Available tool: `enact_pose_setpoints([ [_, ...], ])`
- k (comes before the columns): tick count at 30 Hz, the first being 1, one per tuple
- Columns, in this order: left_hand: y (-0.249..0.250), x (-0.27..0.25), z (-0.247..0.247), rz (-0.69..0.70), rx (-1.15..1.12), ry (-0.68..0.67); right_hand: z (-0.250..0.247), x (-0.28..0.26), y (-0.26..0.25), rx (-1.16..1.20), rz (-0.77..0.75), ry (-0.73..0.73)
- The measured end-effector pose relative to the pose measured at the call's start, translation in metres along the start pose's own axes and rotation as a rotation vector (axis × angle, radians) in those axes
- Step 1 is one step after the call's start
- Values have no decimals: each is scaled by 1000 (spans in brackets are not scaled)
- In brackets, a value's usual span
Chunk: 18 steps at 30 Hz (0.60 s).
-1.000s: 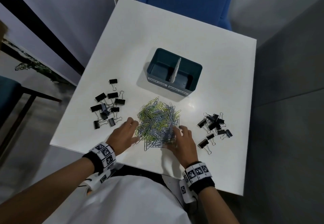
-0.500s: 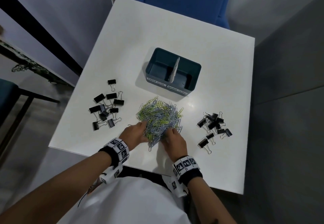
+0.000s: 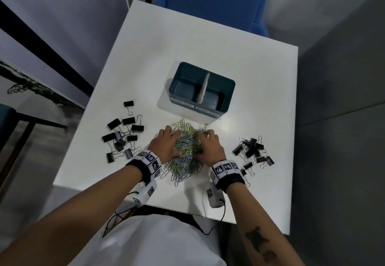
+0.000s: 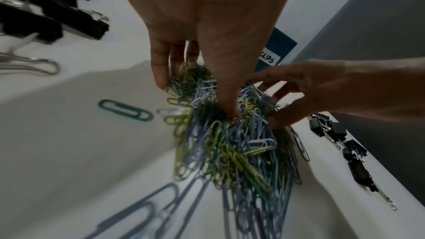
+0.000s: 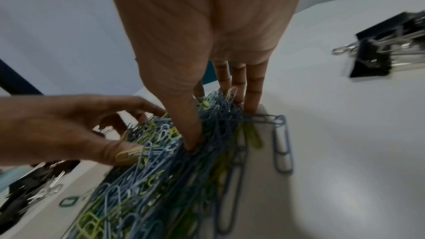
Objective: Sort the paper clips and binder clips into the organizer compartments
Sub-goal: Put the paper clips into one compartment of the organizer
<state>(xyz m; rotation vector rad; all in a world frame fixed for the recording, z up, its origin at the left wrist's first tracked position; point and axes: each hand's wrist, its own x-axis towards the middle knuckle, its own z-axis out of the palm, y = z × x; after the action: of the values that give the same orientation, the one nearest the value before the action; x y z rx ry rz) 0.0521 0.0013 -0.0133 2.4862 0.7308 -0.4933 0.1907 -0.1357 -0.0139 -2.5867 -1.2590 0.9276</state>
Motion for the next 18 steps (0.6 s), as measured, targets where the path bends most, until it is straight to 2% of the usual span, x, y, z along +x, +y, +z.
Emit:
enact_pose_setpoints([
  [2, 7, 5, 1, 19, -26, -4, 2, 4, -9, 7, -4, -9],
  [8, 6, 3, -7, 42, -187, 79, 1, 8, -7, 226, 96, 66],
  [18, 12, -5, -55, 176, -350, 218, -22, -10, 6, 163, 8, 190],
])
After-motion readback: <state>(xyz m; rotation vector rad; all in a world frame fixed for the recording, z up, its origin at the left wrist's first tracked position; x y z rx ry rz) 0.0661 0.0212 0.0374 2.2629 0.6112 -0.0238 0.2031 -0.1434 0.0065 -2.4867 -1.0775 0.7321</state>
